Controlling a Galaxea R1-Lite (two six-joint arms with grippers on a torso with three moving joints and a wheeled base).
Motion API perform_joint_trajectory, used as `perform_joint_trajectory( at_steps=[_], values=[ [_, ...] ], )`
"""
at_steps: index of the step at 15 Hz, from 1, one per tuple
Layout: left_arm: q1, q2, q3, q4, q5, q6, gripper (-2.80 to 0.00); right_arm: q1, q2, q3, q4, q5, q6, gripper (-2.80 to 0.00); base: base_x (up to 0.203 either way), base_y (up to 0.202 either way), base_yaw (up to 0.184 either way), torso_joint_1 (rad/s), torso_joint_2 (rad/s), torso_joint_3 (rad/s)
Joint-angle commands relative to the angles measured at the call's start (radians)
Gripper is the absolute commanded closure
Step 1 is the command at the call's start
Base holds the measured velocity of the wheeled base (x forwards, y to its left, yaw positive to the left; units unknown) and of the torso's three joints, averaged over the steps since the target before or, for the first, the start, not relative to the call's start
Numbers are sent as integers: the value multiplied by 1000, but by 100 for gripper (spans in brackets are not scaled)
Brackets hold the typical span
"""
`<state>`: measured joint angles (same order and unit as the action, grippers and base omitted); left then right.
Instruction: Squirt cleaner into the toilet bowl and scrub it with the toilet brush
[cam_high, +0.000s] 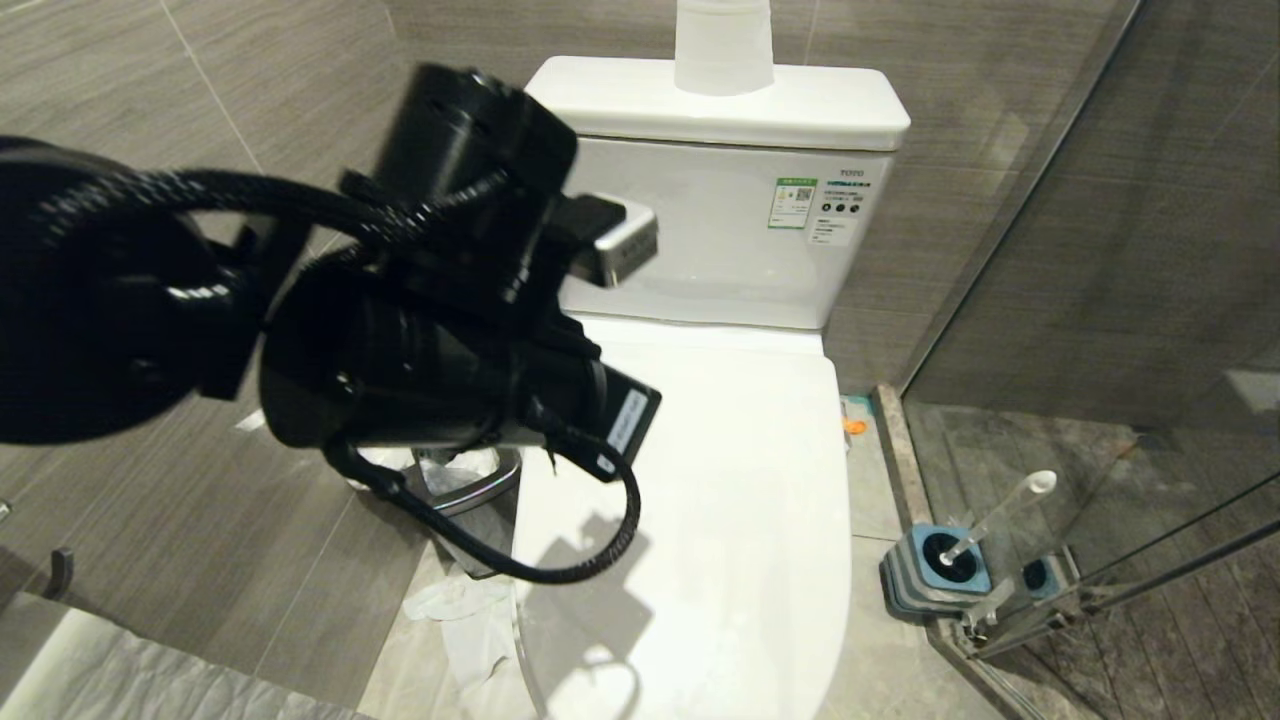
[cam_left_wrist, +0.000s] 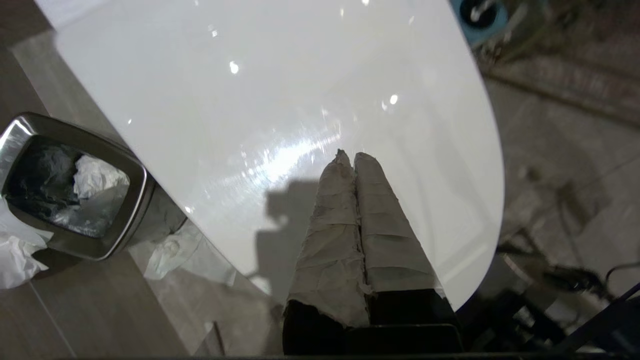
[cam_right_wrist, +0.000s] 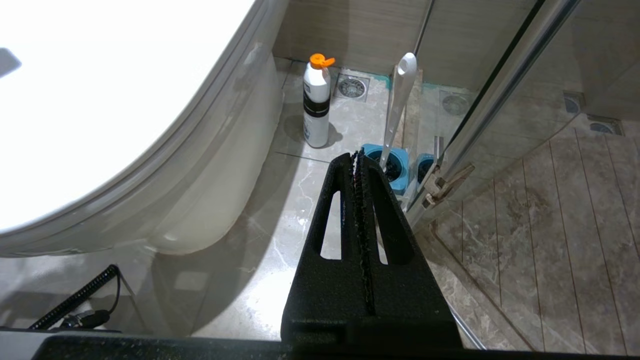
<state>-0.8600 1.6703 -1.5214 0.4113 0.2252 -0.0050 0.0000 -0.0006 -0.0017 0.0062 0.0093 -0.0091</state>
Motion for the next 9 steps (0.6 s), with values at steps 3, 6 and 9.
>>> perform_joint_trajectory(
  at_steps=[3,6,9],
  values=[
    [72,-128,-61,-2,1,-38,0,0,1,2,0,1,0,0,0,0,0,0,0,0],
    [138,-143,-117,-20,129,-107,0,0,1,0,0,1,0,0,0,0,0,0,0,0],
    [180,-174,-191,-36,230,-115,0,0,1,0,0,0,0,0,0,0,0,0,0,0]
  ],
)
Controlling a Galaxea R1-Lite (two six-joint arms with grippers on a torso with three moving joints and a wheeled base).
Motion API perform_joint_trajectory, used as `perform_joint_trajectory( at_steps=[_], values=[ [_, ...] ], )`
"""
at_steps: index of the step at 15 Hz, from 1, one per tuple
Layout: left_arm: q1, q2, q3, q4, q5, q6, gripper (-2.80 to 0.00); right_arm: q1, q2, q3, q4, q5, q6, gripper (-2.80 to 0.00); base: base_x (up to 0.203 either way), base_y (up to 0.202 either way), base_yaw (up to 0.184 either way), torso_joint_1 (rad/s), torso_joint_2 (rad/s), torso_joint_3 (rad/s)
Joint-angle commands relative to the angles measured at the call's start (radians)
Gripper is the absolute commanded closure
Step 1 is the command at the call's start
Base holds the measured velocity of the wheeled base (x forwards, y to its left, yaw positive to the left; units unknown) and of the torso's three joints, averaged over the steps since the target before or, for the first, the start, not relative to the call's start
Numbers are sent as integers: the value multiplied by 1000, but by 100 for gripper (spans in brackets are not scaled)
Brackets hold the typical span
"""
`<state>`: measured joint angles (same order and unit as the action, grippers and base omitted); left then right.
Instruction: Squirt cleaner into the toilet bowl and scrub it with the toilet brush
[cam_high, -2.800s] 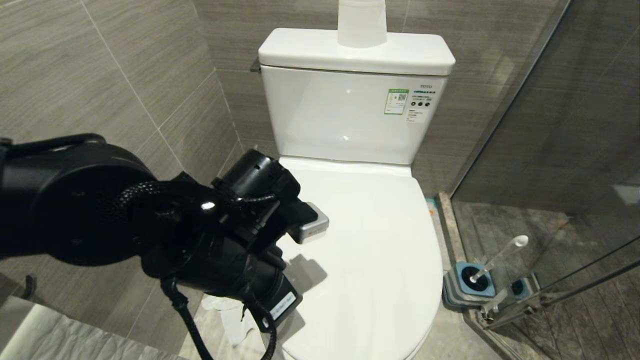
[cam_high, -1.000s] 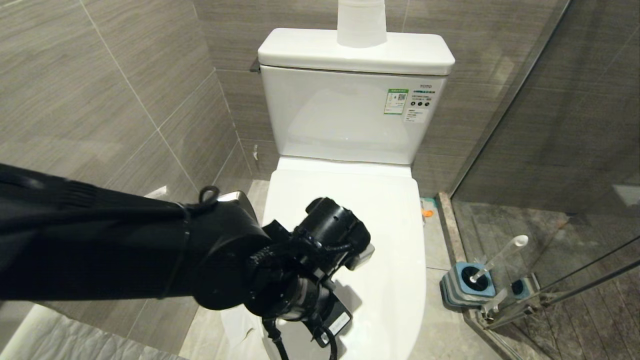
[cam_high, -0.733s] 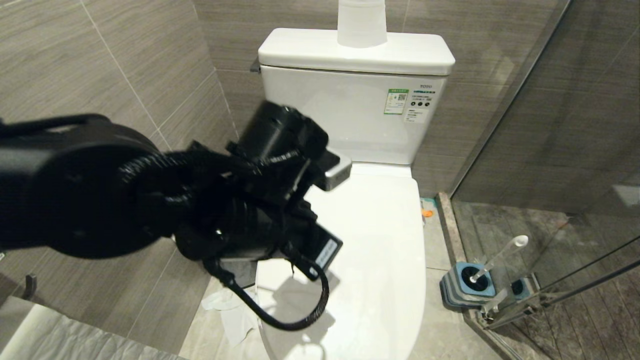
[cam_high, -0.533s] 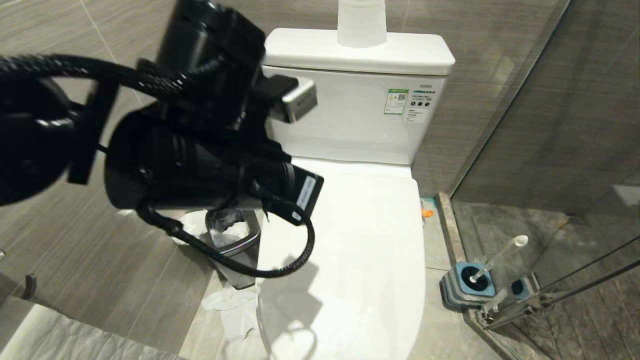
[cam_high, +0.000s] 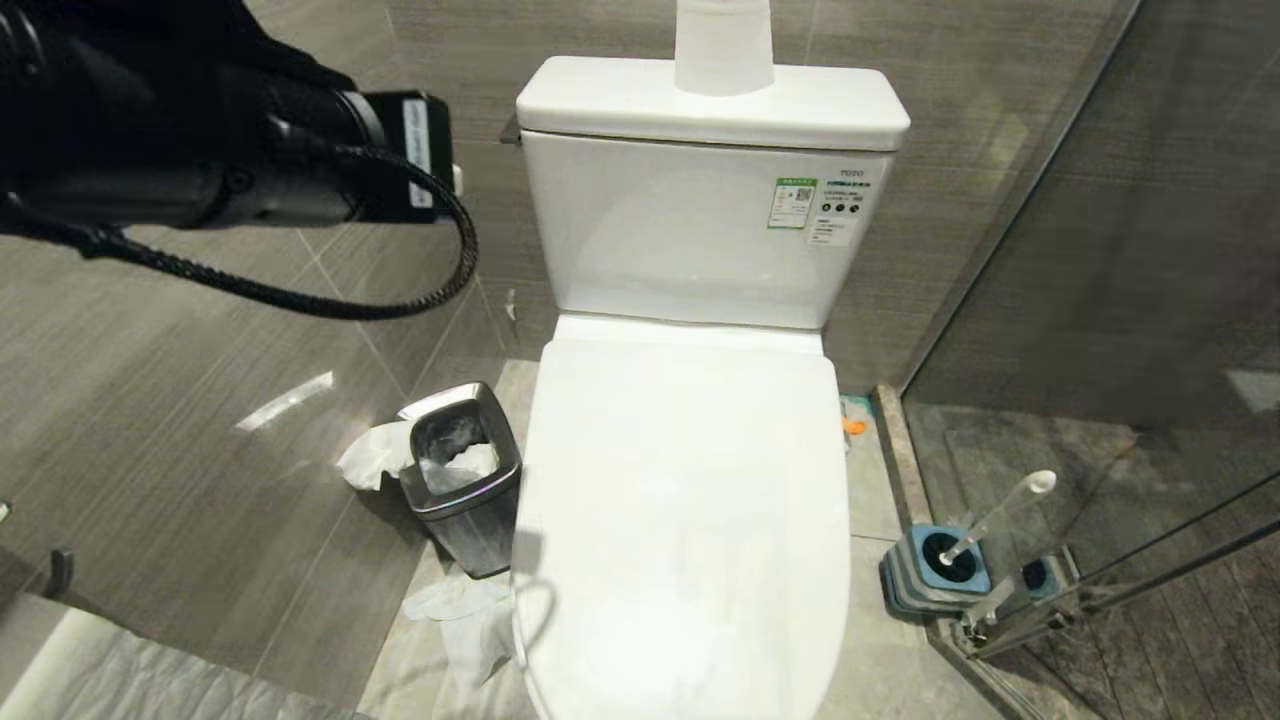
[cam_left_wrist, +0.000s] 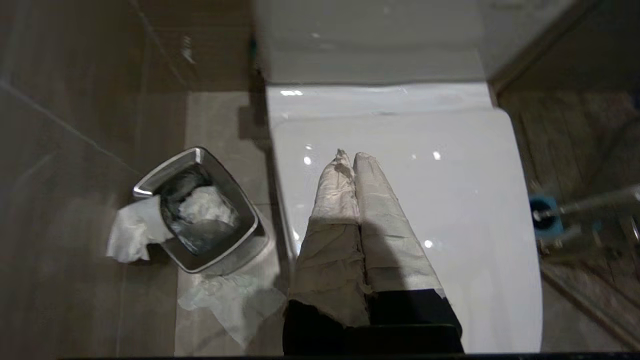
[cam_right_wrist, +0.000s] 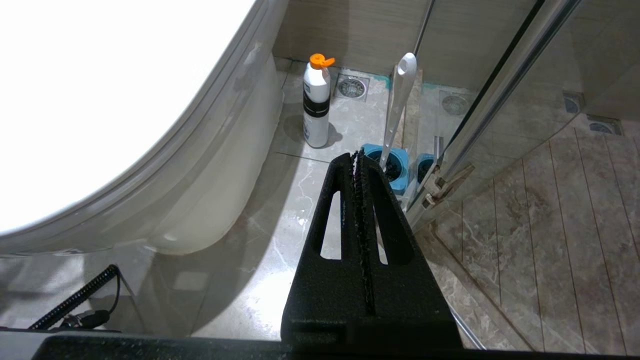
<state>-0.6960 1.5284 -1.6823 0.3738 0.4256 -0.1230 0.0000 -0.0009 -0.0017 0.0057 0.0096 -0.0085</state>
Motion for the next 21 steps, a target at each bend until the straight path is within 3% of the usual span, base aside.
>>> perform_joint_trajectory(
  at_steps=[1,6,8,11,14,16,18,21],
  values=[
    [19,-56,-32,2,48,10,0,0,1,0,0,1,-1,0,0,0,0,0,0,0],
    [151,-180,-28,14,69,24,0,0,1,0,0,1,-1,0,0,0,0,0,0,0],
    [218,-248,38,65,53,39,0,0,1,0,0,0,-1,0,0,0,0,0,0,0],
    [371,-347,99,106,-135,94,0,0,1,0,0,1,-1,0,0,0,0,0,0,0],
    [487,-449,109,105,-465,133,0,0,1,0,0,0,-1,0,0,0,0,0,0,0],
    [596,-547,137,94,-626,131,0,0,1,0,0,1,-1,0,0,0,0,0,0,0],
    [679,-661,209,72,-710,112,0,0,1,0,0,0,-1,0,0,0,0,0,0,0],
    [720,-846,332,40,-747,86,0,0,1,0,0,1,-1,0,0,0,0,0,0,0]
  ],
)
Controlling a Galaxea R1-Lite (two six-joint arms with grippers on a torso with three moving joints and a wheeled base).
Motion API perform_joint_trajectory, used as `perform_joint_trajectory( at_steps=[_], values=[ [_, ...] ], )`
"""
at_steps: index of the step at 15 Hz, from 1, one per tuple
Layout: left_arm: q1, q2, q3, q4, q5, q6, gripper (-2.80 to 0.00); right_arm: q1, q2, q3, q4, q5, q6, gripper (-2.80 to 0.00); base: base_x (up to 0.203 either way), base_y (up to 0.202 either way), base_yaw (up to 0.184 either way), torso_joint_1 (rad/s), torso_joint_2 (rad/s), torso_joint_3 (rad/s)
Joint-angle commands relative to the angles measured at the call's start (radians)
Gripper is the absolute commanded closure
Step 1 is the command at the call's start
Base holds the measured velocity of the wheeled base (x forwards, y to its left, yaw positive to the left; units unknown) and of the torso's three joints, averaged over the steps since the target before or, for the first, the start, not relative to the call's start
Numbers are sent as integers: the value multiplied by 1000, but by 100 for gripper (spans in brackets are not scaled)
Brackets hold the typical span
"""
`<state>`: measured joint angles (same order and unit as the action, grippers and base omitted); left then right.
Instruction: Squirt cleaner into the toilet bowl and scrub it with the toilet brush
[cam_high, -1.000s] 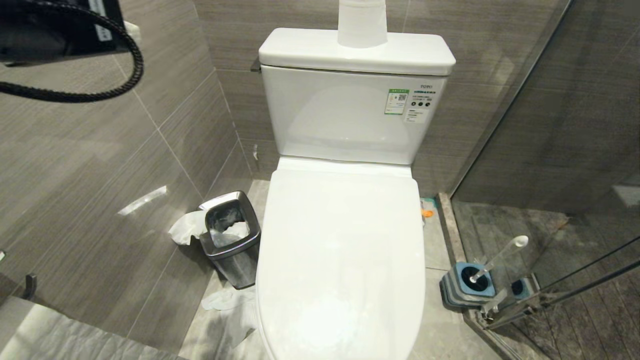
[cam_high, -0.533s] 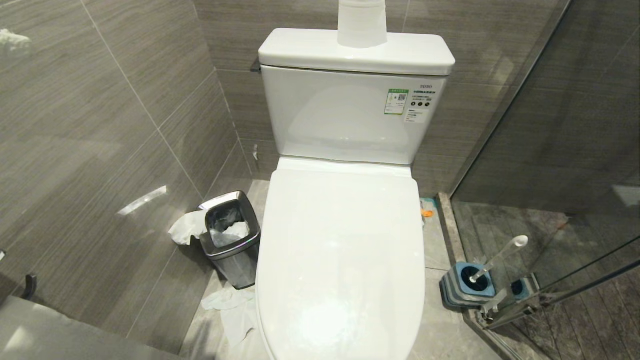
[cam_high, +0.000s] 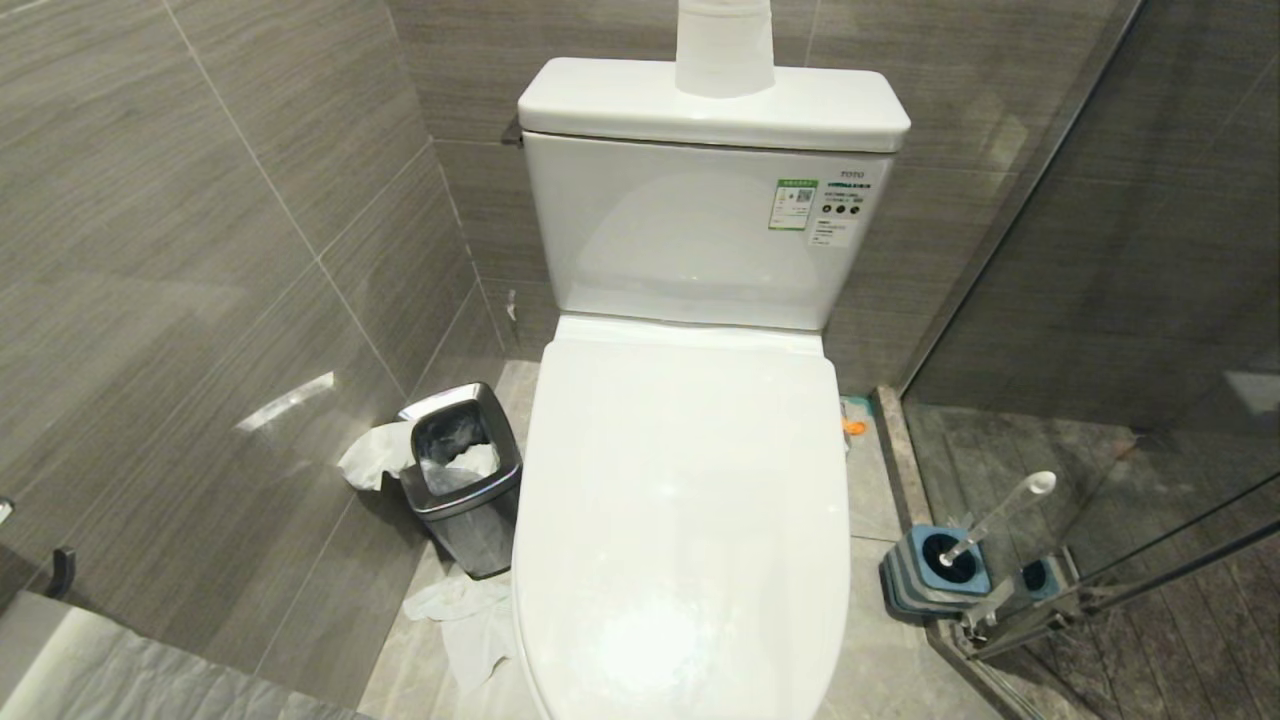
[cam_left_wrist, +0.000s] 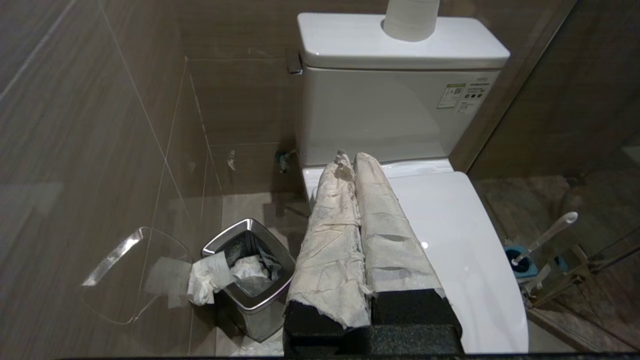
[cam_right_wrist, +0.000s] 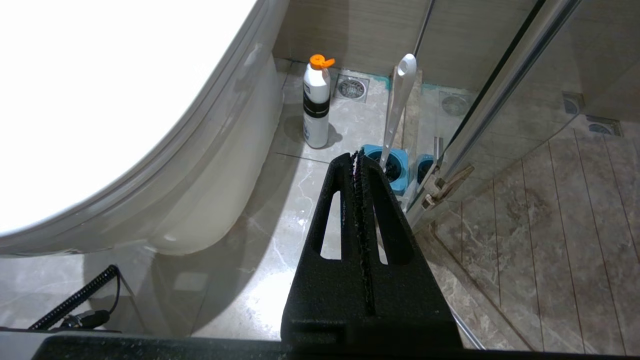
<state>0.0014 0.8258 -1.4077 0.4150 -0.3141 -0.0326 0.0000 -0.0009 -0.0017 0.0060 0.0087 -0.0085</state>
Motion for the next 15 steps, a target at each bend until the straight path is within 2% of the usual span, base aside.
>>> perform_joint_trajectory(
  at_steps=[1,6,8,10,13,15],
  values=[
    [32,-204,99,-6,-11,-8,0,0,1,0,0,1,-1,0,0,0,0,0,0,0],
    [28,-466,298,-10,-13,8,0,0,1,0,0,2,-1,0,0,0,0,0,0,0],
    [3,-563,371,-7,-9,29,0,0,1,0,0,1,-1,0,0,0,0,0,0,0],
    [-17,-645,439,2,9,73,0,0,1,0,0,1,-1,0,0,0,0,0,0,0],
    [-8,-758,533,-1,19,85,0,0,1,0,0,1,-1,0,0,0,0,0,0,0],
    [-3,-808,589,-4,49,88,0,0,1,0,0,1,-1,0,0,0,0,0,0,0]
  ],
)
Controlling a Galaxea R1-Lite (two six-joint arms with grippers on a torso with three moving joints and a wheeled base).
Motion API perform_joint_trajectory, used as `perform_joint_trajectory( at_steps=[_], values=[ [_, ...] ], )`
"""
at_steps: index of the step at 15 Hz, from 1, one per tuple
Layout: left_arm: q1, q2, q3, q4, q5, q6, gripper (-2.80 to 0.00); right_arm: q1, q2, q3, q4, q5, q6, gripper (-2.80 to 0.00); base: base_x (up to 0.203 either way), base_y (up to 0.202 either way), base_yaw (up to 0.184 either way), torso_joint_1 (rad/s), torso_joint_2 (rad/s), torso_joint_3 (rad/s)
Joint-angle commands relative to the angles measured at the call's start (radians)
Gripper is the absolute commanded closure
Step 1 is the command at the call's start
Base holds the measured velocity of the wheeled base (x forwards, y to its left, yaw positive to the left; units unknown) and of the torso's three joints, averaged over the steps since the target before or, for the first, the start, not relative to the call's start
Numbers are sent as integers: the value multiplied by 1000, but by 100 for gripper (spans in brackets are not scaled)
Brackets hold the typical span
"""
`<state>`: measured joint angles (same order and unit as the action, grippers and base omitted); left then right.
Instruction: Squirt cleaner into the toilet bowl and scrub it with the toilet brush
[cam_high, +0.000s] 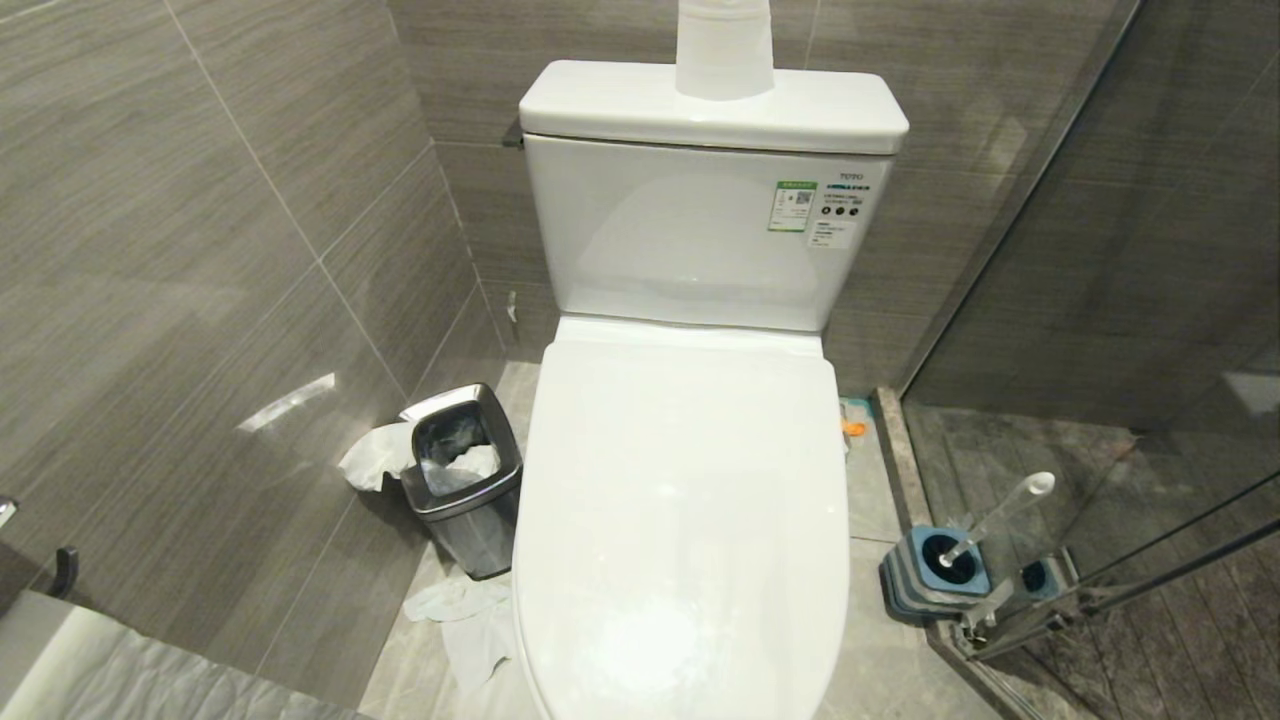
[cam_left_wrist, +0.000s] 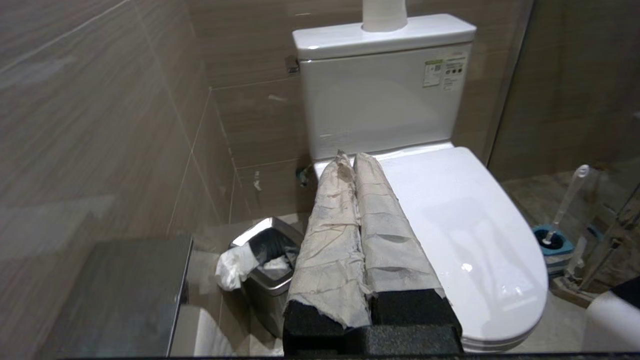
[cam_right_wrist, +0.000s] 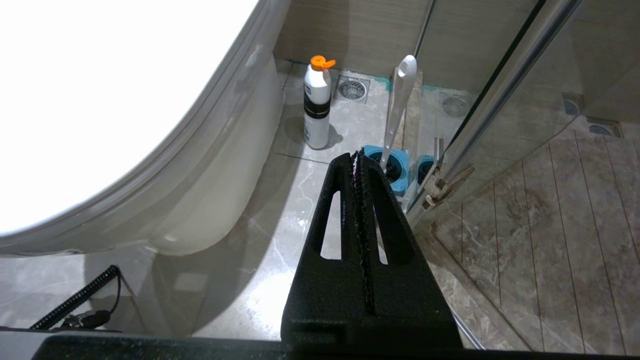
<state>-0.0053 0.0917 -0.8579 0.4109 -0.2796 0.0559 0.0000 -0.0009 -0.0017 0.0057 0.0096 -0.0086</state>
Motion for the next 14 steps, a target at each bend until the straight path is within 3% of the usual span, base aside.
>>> perform_joint_trajectory(
  at_steps=[1,4,8,14],
  values=[
    [4,-88,67,-2,30,-1,0,0,1,0,0,0,-1,0,0,0,0,0,0,0],
    [4,-90,167,-77,58,2,0,0,1,0,0,0,-1,0,0,0,0,0,0,0],
    [4,-90,463,-319,140,70,0,0,1,0,0,0,-1,0,0,0,0,0,0,0],
    [4,-90,844,-631,203,97,0,0,1,0,0,0,-1,0,0,0,0,0,0,0]
  ],
)
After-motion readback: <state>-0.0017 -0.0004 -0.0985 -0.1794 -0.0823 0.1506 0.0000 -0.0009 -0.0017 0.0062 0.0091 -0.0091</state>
